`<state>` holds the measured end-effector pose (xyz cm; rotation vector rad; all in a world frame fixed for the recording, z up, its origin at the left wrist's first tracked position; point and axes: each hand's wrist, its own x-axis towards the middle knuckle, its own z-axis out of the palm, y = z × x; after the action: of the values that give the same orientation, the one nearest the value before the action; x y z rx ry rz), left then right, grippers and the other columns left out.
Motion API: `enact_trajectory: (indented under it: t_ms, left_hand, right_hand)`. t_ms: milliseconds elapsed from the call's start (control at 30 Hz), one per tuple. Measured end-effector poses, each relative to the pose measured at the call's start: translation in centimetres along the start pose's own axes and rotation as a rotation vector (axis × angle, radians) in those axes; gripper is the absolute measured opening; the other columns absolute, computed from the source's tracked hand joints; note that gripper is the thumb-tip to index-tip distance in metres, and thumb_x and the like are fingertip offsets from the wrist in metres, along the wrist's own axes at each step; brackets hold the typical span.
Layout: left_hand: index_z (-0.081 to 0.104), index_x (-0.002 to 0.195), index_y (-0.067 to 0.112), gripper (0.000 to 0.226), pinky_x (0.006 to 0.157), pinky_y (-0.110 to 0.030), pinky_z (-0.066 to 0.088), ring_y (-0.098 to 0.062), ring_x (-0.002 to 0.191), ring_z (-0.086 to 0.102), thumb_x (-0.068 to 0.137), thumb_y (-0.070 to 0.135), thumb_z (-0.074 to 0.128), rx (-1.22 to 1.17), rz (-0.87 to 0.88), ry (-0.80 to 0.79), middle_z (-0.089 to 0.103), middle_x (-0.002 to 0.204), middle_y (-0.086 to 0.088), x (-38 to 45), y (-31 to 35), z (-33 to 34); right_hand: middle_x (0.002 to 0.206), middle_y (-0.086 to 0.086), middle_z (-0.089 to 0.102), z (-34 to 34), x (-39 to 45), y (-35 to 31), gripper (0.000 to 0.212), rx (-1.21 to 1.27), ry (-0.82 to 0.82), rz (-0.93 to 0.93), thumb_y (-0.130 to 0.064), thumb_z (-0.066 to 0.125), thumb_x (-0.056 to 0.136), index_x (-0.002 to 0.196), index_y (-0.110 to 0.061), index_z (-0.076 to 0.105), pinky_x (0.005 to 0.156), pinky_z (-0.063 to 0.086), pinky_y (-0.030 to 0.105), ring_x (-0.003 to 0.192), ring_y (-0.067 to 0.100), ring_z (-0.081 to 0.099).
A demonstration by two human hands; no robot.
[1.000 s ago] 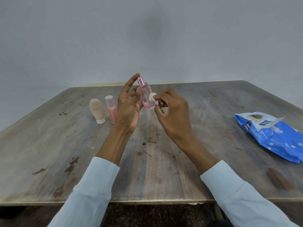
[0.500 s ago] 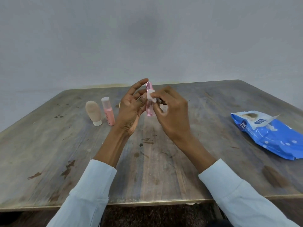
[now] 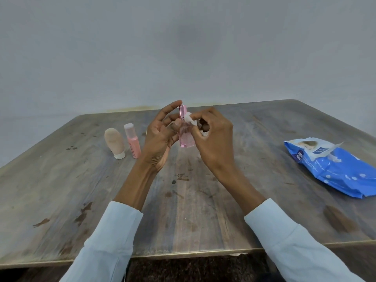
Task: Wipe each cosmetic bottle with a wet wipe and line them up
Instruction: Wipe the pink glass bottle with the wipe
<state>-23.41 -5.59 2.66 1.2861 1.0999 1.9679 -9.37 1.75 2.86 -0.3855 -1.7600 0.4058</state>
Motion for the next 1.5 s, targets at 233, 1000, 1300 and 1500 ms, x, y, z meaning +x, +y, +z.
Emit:
enact_trajectory:
  t_ms: [233,1000,1300,1500]
  left_hand:
    - [0.063,0.144,0.013,0.047,0.097,-0.052,0.061,-0.036,0.116,0.073,0.098,0.018,0.071,0.198,0.005,-0.041,0.073,0.123,-0.017,-0.4,0.1,0.8]
    - [0.064,0.142,0.014,0.046,0.100,-0.057,0.060,-0.044,0.115,0.070,0.097,0.019,0.074,0.274,0.023,-0.043,0.068,0.138,-0.012,-0.5,0.6,0.6]
    - [0.065,0.144,0.016,0.044,0.098,-0.047,0.061,-0.038,0.110,0.074,0.101,0.015,0.073,0.316,-0.002,-0.075,0.076,0.122,-0.018,-0.4,0.6,0.4]
    - [0.060,0.147,0.012,0.048,0.104,-0.056,0.058,-0.055,0.118,0.067,0.099,0.013,0.068,0.302,-0.048,-0.251,0.074,0.129,-0.018,-0.6,0.7,0.4]
  right_hand:
    - [0.103,-0.002,0.069,-1.2,0.7,0.3,0.016,0.014,0.024,-0.005,0.000,0.076,0.093,0.101,-0.013,0.079,0.073,0.060,0.034,0.087,0.010,0.068]
    - [0.096,-0.006,0.072,-1.3,0.9,0.5,0.009,0.107,-0.022,0.115,-0.007,0.079,0.093,0.096,-0.015,0.080,0.072,0.060,0.030,0.085,0.010,0.071]
    - [0.080,-0.007,0.077,-2.3,1.3,1.0,0.008,0.367,-0.103,0.502,-0.018,0.082,0.093,0.087,-0.017,0.078,0.072,0.059,0.029,0.074,0.007,0.070]
    - [0.091,0.014,0.069,-3.2,2.1,2.4,0.014,0.828,-0.255,0.801,-0.005,0.071,0.098,0.109,0.004,0.074,0.074,0.061,0.029,0.076,0.016,0.066]
